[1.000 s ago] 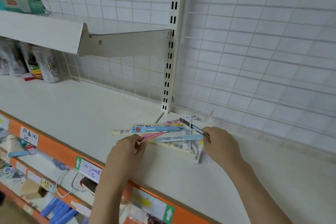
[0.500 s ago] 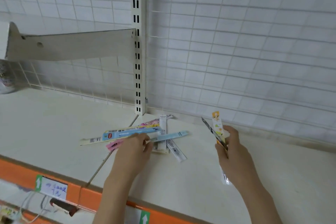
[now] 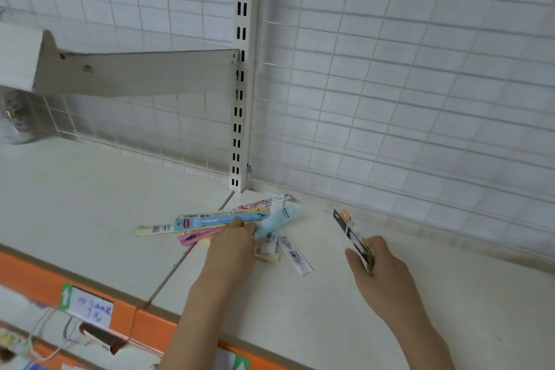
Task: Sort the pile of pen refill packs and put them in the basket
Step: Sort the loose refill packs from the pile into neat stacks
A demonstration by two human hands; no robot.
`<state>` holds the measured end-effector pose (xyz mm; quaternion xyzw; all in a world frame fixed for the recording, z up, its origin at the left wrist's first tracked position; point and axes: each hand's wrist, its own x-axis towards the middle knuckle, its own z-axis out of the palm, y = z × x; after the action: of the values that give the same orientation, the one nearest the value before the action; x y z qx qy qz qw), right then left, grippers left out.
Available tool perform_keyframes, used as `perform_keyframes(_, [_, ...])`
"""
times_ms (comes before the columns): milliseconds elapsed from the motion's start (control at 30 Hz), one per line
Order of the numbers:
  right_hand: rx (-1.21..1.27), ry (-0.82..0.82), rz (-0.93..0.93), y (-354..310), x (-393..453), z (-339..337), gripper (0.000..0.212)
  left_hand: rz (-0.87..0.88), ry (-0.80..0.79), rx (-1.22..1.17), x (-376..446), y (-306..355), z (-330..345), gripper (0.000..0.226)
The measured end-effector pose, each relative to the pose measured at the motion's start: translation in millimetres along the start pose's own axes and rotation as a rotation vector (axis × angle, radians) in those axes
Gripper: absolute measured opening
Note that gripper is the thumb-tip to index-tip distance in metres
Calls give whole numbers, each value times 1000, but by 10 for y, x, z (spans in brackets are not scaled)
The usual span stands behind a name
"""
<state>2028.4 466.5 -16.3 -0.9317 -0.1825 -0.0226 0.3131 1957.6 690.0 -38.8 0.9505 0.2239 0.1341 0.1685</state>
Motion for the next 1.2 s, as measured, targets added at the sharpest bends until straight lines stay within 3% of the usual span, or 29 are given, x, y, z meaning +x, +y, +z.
perform_keyframes(133, [-107,-36,9,-59,96,106,36,-87,211,-231,-86,-196,-245,21])
perform_keyframes(333, [-216,-118,-72,-330,303,293,26,-312,421,-282,-193,-639,-569,11])
perform_keyframes(567, [-274,-178,-168,-807,671,599,32,-459,382,-232,-421,-960,-595,19])
perform_keyframes(700, [-251,-229,-108,-945,835,742,40,-471,380,-194,-468,-1035,-624,3])
perform_keyframes(767, [-284,-301,-66,-949,861,786,44,-460,385,-185,-472,-1055,-615,15])
perform_keyframes(1000, [-216,-440,24,-823,909,651,25,-353,306,-160,-302,-920,-554,30])
perform_keyframes(1100, [-96,-421,50,-723,875,499,3,-258,274,-159,-84,-768,-500,18])
perform_keyframes(1200, [38,-414,81,-622,816,368,13,-223,161,-110,130,-606,-461,11])
